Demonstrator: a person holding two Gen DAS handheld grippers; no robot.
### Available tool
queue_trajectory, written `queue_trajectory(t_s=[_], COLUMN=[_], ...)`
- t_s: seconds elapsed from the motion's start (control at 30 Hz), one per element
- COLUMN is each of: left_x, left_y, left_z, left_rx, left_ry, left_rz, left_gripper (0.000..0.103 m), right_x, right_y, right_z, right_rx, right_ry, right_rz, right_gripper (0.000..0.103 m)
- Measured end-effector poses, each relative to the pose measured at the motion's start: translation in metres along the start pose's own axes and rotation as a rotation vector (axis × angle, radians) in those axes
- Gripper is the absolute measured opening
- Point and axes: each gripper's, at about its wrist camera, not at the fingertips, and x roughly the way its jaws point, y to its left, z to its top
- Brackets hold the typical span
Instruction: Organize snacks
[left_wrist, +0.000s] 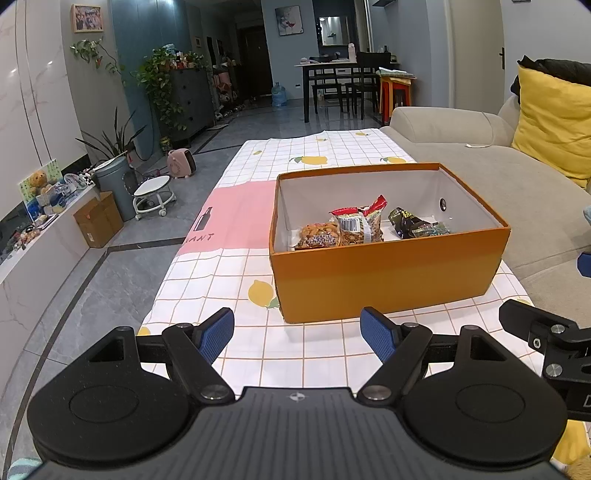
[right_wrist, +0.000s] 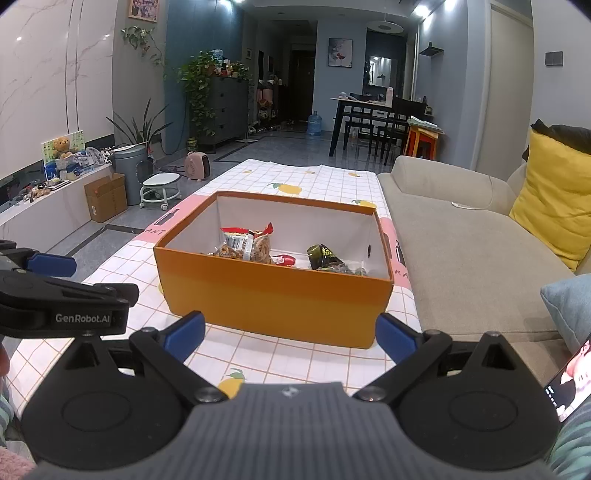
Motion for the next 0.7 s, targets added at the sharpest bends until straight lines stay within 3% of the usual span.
queue_trajectory(t_s=[0.7], left_x=[-0.0012], left_y=[-0.0018], left_z=[-0.0002], left_rx=[-0.002], left_ry=[0.009], left_rz=[0.005], left_gripper=[0.091], right_x=[0.0046], right_y=[-0.0008], right_z=[-0.0012], right_rx=[0.01], right_ry=[0.019], right_rz=[0.014], right_gripper=[0.096])
